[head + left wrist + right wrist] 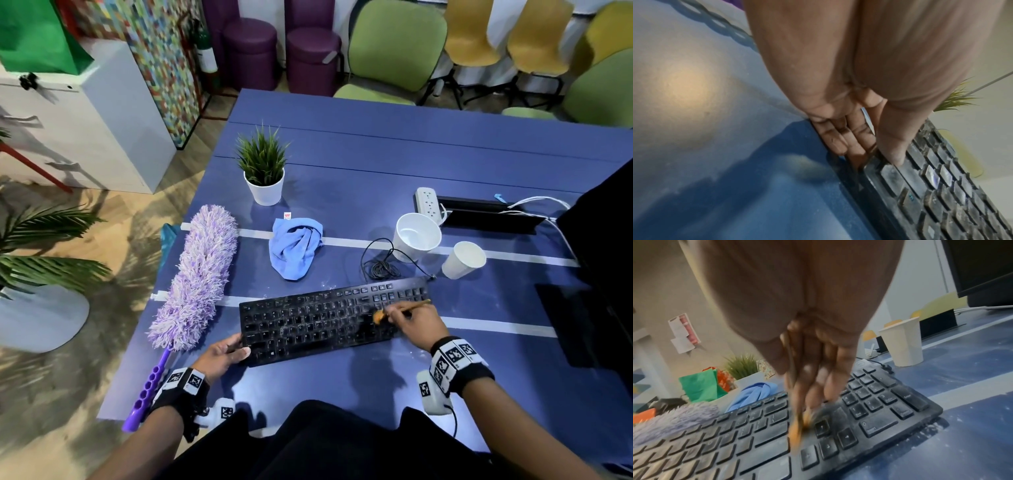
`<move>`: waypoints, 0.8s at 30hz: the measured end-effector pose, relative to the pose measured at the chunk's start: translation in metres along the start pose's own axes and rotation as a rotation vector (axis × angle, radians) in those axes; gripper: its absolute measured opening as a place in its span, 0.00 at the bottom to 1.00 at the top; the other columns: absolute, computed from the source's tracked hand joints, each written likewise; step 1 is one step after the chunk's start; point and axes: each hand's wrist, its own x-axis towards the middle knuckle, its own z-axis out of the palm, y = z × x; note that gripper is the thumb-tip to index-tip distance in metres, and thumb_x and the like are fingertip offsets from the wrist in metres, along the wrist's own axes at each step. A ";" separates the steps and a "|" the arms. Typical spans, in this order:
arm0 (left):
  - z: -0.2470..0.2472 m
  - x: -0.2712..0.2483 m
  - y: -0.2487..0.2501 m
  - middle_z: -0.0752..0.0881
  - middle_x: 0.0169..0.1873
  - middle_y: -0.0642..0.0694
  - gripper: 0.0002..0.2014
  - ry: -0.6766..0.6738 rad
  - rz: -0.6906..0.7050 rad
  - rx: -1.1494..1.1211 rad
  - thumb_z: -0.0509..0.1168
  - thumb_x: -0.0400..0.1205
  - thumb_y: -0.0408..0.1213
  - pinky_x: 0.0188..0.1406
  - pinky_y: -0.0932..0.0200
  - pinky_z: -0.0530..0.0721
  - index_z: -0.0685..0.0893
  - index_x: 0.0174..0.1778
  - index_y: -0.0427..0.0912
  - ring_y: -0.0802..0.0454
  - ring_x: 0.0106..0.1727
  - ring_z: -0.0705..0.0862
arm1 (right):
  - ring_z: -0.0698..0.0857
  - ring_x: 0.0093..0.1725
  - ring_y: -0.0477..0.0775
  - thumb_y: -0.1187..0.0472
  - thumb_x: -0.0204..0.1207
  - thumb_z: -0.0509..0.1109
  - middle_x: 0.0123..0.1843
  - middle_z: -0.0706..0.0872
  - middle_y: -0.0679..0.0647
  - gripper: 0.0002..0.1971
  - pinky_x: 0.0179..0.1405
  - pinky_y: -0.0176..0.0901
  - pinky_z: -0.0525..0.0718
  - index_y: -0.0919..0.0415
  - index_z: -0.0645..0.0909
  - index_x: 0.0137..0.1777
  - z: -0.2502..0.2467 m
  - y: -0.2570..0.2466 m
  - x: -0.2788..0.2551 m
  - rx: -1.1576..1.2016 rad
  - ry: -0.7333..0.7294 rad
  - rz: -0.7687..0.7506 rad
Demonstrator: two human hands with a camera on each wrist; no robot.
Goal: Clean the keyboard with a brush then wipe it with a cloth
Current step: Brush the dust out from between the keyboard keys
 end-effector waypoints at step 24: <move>0.016 -0.018 0.026 0.83 0.66 0.56 0.34 -0.028 0.045 -0.059 0.75 0.69 0.51 0.78 0.50 0.66 0.76 0.73 0.52 0.57 0.71 0.77 | 0.85 0.40 0.52 0.54 0.82 0.63 0.35 0.90 0.54 0.18 0.56 0.45 0.82 0.61 0.90 0.39 0.046 -0.080 -0.007 0.122 0.051 -0.024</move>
